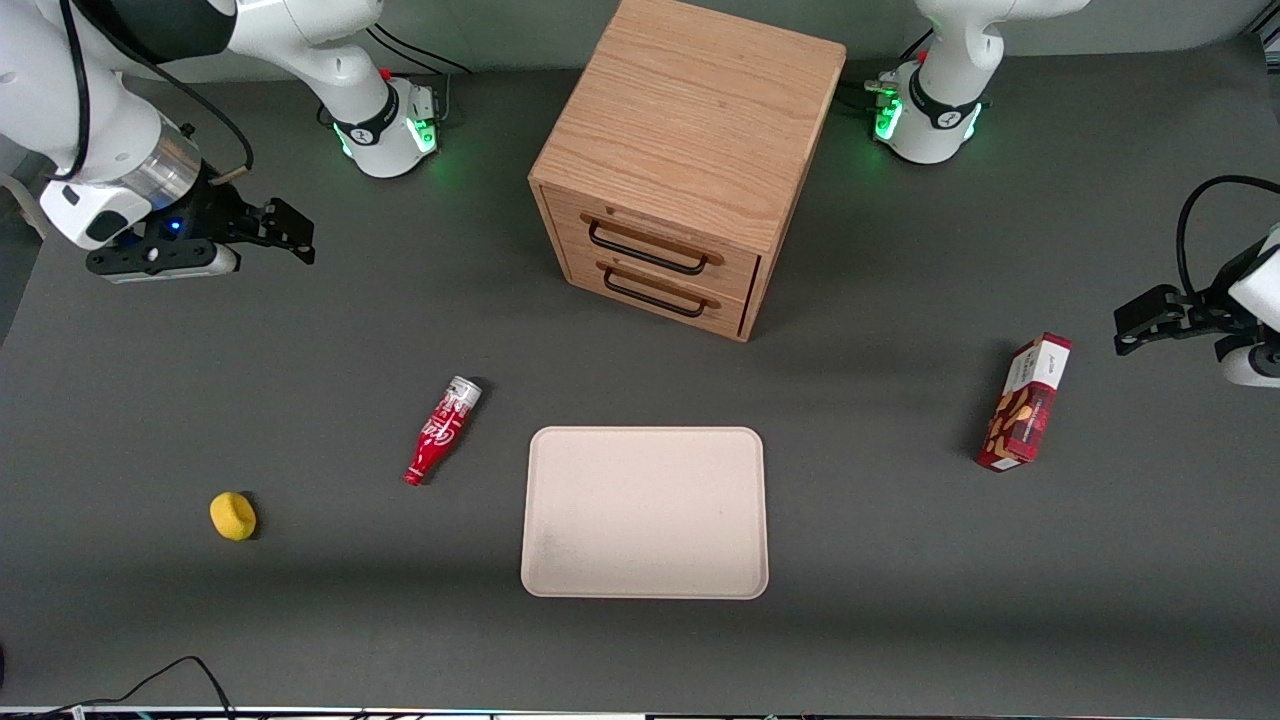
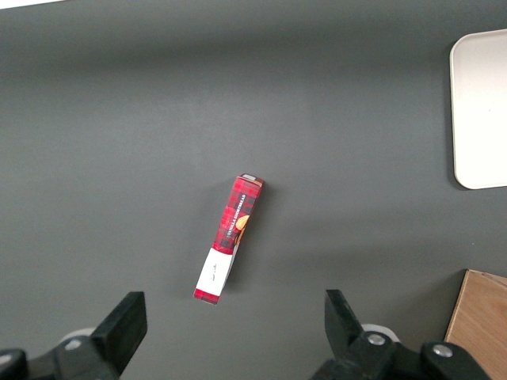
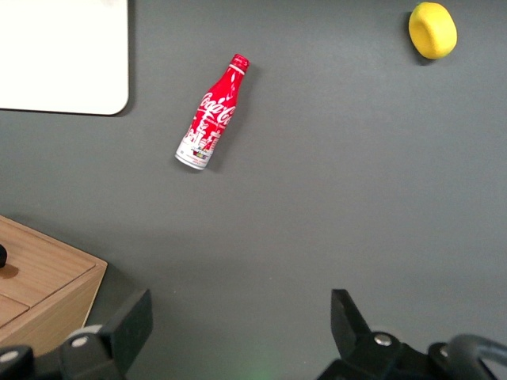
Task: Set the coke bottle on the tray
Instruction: 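Move the open right gripper toward the red Coca-Cola bottle, then lower the right gripper over the bottle and close it around the body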
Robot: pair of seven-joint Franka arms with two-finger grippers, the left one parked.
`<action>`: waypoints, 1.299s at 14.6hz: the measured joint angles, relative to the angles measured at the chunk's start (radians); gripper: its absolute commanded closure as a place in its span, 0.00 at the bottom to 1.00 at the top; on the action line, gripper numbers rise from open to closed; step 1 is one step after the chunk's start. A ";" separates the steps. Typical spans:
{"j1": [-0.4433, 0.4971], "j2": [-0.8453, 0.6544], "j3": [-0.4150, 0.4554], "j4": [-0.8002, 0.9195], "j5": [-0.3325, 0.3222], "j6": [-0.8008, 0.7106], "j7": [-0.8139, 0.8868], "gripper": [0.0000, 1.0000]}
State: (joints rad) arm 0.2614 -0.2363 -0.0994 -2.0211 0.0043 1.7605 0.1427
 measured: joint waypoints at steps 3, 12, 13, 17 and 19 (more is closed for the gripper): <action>0.000 0.012 -0.014 0.015 0.000 -0.013 -0.003 0.00; 0.005 0.249 0.124 0.226 0.009 -0.072 0.195 0.00; 0.008 0.287 0.138 0.249 0.012 -0.070 0.231 0.00; 0.015 0.407 0.168 0.275 0.013 -0.011 0.374 0.00; 0.015 0.466 0.181 0.268 0.013 0.078 0.481 0.00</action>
State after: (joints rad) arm 0.2768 0.2297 0.0817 -1.7530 0.0169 1.8389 0.6234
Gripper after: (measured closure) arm 0.000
